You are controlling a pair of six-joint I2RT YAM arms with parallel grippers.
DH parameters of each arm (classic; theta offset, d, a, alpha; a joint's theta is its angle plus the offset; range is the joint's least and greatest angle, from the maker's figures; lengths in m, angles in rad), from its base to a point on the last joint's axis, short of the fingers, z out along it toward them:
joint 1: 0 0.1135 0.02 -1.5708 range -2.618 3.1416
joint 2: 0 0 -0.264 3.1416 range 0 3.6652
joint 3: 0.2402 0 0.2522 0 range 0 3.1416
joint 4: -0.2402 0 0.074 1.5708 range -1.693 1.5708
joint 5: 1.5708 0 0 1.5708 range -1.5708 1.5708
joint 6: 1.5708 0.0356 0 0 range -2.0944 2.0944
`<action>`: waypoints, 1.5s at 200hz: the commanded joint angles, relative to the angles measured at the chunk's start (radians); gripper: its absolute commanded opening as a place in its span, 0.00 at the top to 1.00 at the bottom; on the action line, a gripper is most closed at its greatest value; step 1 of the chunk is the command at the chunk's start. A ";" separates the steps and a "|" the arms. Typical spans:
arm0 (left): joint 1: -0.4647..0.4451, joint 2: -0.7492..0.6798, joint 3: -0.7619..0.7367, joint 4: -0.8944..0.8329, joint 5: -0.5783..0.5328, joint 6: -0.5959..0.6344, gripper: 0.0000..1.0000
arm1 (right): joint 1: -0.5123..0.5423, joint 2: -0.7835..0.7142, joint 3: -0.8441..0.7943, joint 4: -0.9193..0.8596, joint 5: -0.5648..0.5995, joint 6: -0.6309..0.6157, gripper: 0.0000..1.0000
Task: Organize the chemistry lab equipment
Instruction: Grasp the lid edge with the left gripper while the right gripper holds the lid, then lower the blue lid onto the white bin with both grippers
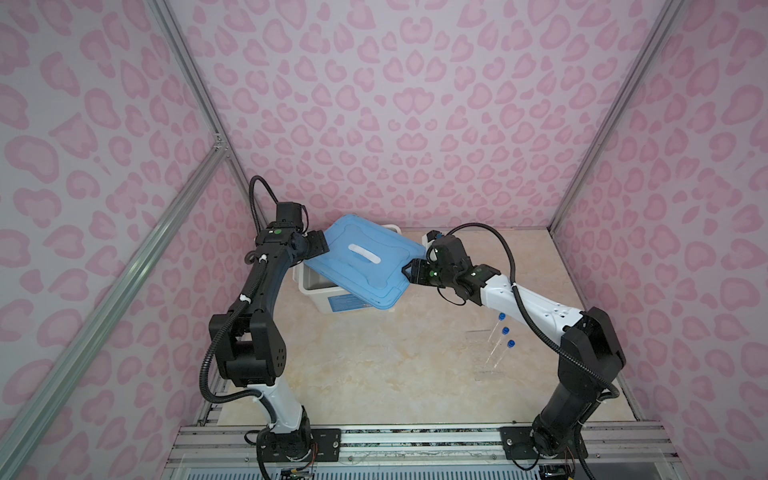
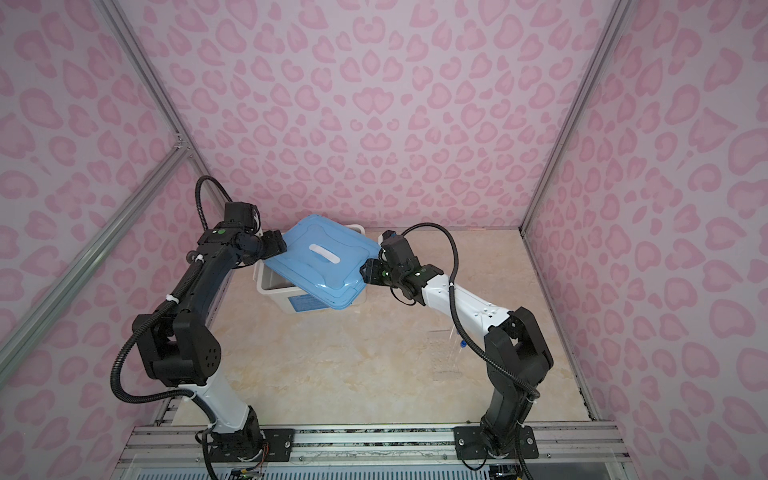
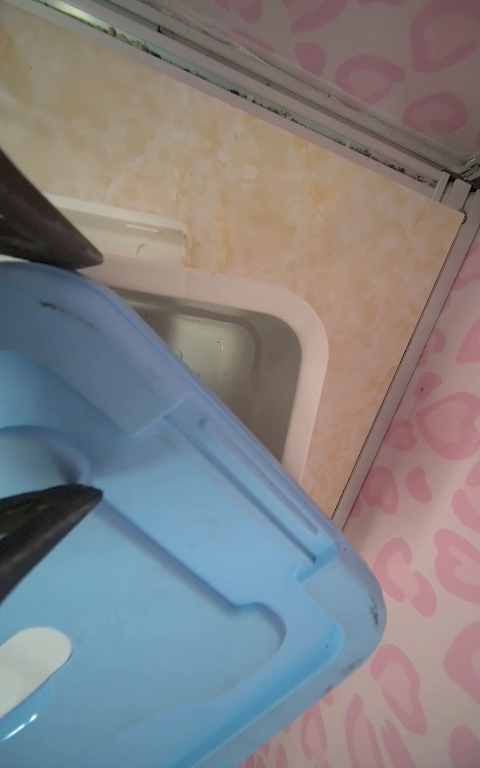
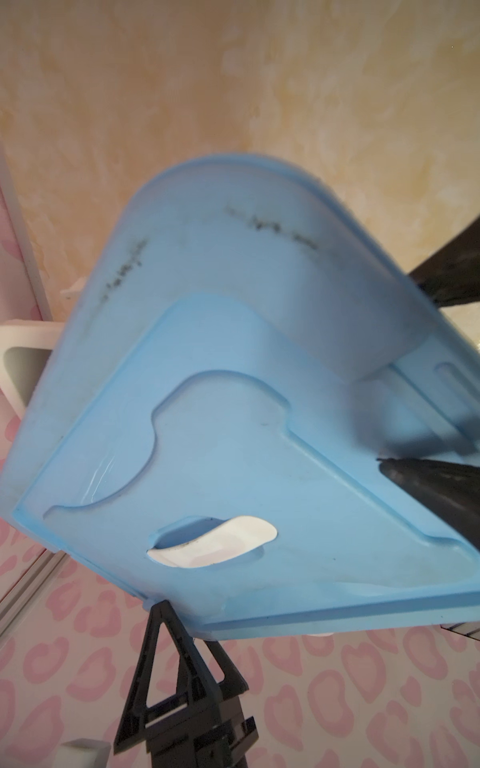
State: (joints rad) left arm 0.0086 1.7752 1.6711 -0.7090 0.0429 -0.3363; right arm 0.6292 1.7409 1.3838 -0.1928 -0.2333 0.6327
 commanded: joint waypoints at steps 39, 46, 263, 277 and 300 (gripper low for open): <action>0.005 -0.039 -0.015 0.005 -0.020 -0.008 0.18 | -0.052 0.049 0.065 0.024 -0.047 -0.029 0.50; 0.005 -0.041 -0.020 0.005 -0.027 -0.007 0.18 | -0.054 0.062 0.082 0.016 -0.053 -0.037 0.50; 0.034 0.056 0.015 0.040 -0.014 0.041 0.22 | -0.080 0.310 0.346 -0.129 -0.030 -0.117 0.55; 0.034 0.032 -0.006 0.032 -0.006 0.029 0.26 | -0.074 0.320 0.372 -0.152 -0.015 -0.130 0.56; 0.034 -0.034 -0.089 0.050 -0.002 0.010 0.26 | -0.075 0.345 0.422 -0.213 0.010 -0.137 0.57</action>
State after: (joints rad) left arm 0.0479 1.8004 1.6436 -0.6273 -0.0074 -0.3065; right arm 0.5484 2.0521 1.7744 -0.2844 -0.2531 0.5335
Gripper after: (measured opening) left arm 0.740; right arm 0.437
